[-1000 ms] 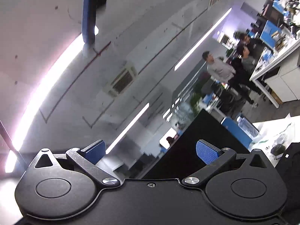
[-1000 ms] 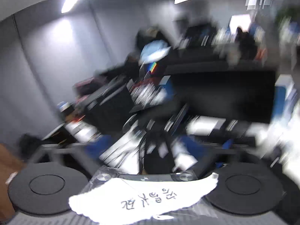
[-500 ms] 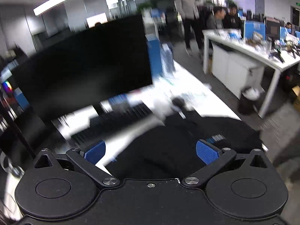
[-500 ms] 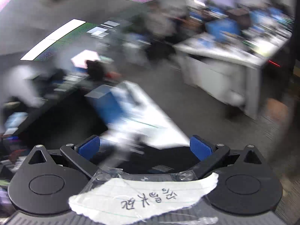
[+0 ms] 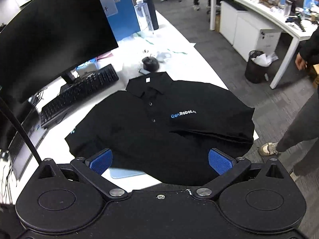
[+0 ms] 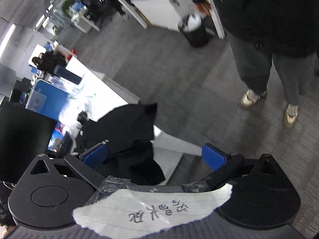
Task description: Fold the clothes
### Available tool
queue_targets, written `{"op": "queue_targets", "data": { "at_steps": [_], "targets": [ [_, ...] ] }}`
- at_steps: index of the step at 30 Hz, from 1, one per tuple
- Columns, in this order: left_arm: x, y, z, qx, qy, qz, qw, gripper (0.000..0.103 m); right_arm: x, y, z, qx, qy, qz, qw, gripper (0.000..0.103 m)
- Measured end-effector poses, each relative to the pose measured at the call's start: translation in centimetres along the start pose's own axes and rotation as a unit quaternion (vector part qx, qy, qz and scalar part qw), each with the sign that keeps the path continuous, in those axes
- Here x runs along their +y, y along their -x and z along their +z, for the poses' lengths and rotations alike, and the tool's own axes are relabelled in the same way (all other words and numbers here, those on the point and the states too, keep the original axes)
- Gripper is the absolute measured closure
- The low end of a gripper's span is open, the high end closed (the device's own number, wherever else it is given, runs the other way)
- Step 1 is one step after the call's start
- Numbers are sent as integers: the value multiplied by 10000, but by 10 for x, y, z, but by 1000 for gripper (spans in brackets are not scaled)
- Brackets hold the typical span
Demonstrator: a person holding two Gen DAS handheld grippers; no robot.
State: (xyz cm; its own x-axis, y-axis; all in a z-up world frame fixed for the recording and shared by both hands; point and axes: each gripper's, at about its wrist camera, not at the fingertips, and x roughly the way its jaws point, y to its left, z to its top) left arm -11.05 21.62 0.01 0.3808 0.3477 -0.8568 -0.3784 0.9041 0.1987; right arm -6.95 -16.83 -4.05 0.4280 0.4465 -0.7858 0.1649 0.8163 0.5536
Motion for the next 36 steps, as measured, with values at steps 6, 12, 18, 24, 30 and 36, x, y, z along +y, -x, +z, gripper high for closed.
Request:
{"op": "queue_targets", "data": {
  "at_steps": [6, 12, 18, 24, 30, 36],
  "targets": [
    [-19, -1, -5, 255, 153, 230, 9993, 1, 4, -29, 29, 416, 221, 264, 9985, 0],
    [-24, -7, 2, 318, 143, 305, 9989, 1, 23, -50, 44, 750, 491, 635, 9939, 0],
    [-24, -8, 18, 231, 176, 210, 9994, 1, 31, -54, 51, 847, 402, 836, 9921, 0],
    [-30, -13, 26, 260, 30, 171, 9995, 1, 39, -59, 58, 945, 312, 1037, 9896, 0],
    [-35, -6, 44, 155, 36, 243, 9996, 1, 38, -56, 65, 958, 115, 1244, 9875, 0],
    [-34, -10, 51, 176, 163, 203, 9995, 1, 28, -49, 73, 907, -162, 1454, 9851, 0]
  ]
}}
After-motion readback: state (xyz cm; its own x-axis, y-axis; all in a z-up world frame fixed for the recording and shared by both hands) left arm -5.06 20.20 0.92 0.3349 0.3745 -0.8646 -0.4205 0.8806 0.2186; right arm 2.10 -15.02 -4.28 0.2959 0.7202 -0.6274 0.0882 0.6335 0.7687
